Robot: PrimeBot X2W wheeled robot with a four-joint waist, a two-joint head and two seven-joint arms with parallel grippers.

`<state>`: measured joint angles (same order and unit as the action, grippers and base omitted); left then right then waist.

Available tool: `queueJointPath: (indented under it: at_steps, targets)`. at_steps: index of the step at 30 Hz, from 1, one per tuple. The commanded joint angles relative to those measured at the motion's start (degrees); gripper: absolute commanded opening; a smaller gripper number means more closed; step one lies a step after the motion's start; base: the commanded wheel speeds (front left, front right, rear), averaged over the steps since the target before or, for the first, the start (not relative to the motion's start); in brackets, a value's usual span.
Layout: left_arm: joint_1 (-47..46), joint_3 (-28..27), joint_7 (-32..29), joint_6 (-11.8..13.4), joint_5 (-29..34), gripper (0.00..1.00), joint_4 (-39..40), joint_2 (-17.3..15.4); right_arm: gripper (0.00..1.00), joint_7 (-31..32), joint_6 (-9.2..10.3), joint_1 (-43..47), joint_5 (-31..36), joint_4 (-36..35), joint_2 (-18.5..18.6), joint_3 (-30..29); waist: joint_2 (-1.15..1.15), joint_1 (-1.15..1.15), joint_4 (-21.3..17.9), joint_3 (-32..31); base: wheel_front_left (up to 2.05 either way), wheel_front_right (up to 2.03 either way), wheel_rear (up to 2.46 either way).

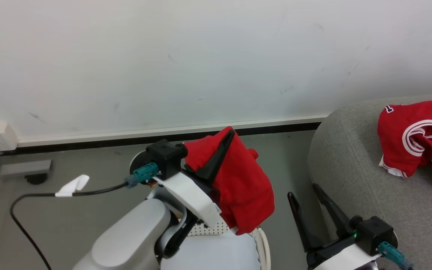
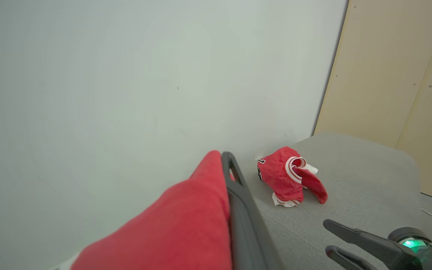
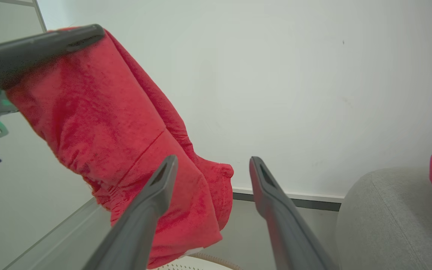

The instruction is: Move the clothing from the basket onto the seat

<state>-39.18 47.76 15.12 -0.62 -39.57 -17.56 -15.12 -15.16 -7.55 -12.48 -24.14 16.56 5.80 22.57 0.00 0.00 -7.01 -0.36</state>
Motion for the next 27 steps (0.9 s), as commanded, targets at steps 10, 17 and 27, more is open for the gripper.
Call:
queueJointPath:
  at_steps: [10,17,27]
  targets:
    - [2.45,3.53,-0.21,-0.62,1.26,0.0,1.51,2.49,1.0,0.01,0.13,-5.32,0.05,4.63,2.72,8.95,0.0,0.0,3.1,0.57,0.0,0.0,0.0]
    - [3.05,6.34,-0.9,-2.06,1.19,0.0,1.66,4.84,1.0,0.03,0.13,-9.71,-1.97,11.53,3.91,15.25,0.0,0.0,6.36,0.35,0.0,0.0,0.0]
    - [3.1,9.73,-1.81,-3.35,1.56,0.0,2.16,6.9,1.0,0.02,0.13,-15.02,-7.52,20.3,3.52,22.64,0.0,0.0,10.69,-0.36,0.0,0.0,0.0]
